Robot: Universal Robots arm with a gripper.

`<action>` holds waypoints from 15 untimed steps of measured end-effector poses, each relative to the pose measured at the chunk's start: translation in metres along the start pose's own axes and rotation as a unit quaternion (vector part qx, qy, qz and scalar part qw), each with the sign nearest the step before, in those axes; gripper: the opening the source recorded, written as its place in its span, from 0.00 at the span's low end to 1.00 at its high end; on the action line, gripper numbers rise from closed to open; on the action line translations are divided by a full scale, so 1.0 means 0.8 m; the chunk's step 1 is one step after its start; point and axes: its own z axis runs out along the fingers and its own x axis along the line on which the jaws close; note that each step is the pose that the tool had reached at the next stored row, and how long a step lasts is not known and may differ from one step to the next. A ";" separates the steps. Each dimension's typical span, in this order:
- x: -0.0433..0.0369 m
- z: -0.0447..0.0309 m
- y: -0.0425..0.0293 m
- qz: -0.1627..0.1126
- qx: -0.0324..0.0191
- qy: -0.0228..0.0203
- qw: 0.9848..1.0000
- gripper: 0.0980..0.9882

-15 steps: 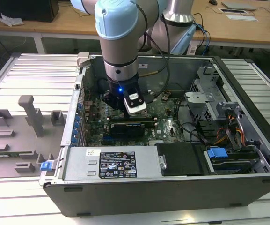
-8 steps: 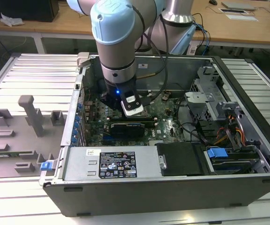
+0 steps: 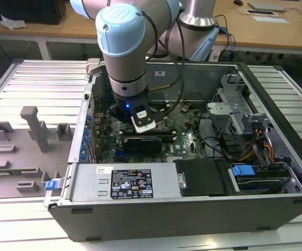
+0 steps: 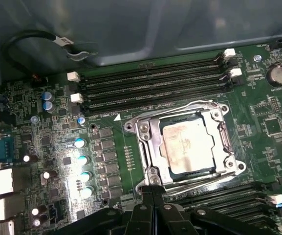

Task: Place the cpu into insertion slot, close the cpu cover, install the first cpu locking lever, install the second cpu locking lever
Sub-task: 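Install the second cpu locking lever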

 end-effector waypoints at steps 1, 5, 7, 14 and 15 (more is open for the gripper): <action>0.001 0.0012 -0.0003 0.000 -0.003 0.000 1.000 0.01; 0.003 0.0050 -0.0015 0.000 -0.004 0.001 1.000 0.01; 0.003 0.0053 -0.0016 0.000 -0.004 0.001 1.000 0.01; 0.002 0.0020 -0.0008 0.000 -0.001 0.000 1.000 0.01; 0.002 0.0000 -0.0005 0.000 0.000 0.000 1.000 0.01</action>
